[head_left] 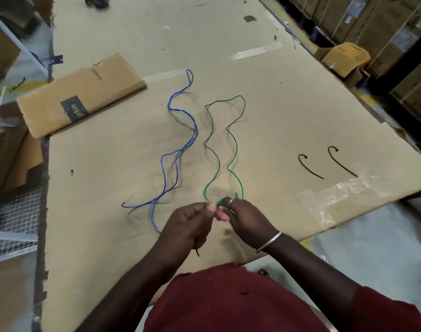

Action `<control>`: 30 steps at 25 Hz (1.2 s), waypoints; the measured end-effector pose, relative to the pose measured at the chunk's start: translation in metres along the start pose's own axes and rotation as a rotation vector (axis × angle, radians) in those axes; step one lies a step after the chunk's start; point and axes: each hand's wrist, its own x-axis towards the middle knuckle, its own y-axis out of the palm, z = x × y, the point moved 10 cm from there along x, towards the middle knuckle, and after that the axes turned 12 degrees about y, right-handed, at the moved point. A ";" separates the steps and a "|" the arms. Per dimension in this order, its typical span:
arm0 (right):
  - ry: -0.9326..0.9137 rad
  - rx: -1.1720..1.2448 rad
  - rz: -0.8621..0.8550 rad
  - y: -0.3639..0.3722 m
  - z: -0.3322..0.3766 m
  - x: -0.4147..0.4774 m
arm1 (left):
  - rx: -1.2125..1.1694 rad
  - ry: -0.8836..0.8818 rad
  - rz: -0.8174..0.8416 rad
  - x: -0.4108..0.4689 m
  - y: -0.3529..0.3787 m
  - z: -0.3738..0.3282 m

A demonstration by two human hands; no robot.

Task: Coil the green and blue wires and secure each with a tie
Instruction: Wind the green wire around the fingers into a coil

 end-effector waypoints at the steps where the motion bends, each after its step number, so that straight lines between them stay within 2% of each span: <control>1: -0.001 -0.013 -0.018 0.000 0.003 -0.004 | -0.122 0.016 -0.072 0.003 -0.007 -0.004; 3: -0.044 -0.060 -0.078 -0.001 0.012 -0.017 | -0.365 0.092 -0.188 0.017 -0.016 -0.017; 5: -0.173 -0.129 -0.043 0.007 0.035 -0.030 | -0.564 0.175 -0.216 0.036 -0.020 -0.028; 7: -0.309 -0.209 0.023 0.017 0.060 -0.043 | -0.550 0.241 -0.204 0.053 -0.023 -0.032; 9: -0.347 -0.194 0.037 0.008 0.080 -0.053 | -0.342 0.261 -0.229 0.062 -0.033 -0.027; 11: -0.243 -0.013 0.051 -0.016 0.085 -0.057 | -0.122 0.244 -0.213 0.062 -0.041 -0.017; 13: -0.078 0.281 0.079 -0.038 0.078 -0.056 | 0.069 0.179 -0.112 0.056 -0.039 -0.002; 16: 0.127 0.762 0.145 -0.052 0.059 -0.045 | 0.130 0.064 0.027 0.039 -0.037 0.028; 20: 0.236 1.022 0.156 -0.064 0.043 -0.025 | -0.080 0.007 0.076 0.023 -0.035 0.047; 24: 0.320 1.027 0.046 -0.072 0.028 0.000 | -0.387 -0.090 0.097 0.012 -0.018 0.045; 30: 0.448 0.935 -0.058 -0.047 0.004 0.018 | -1.030 -0.288 0.345 -0.007 0.035 0.033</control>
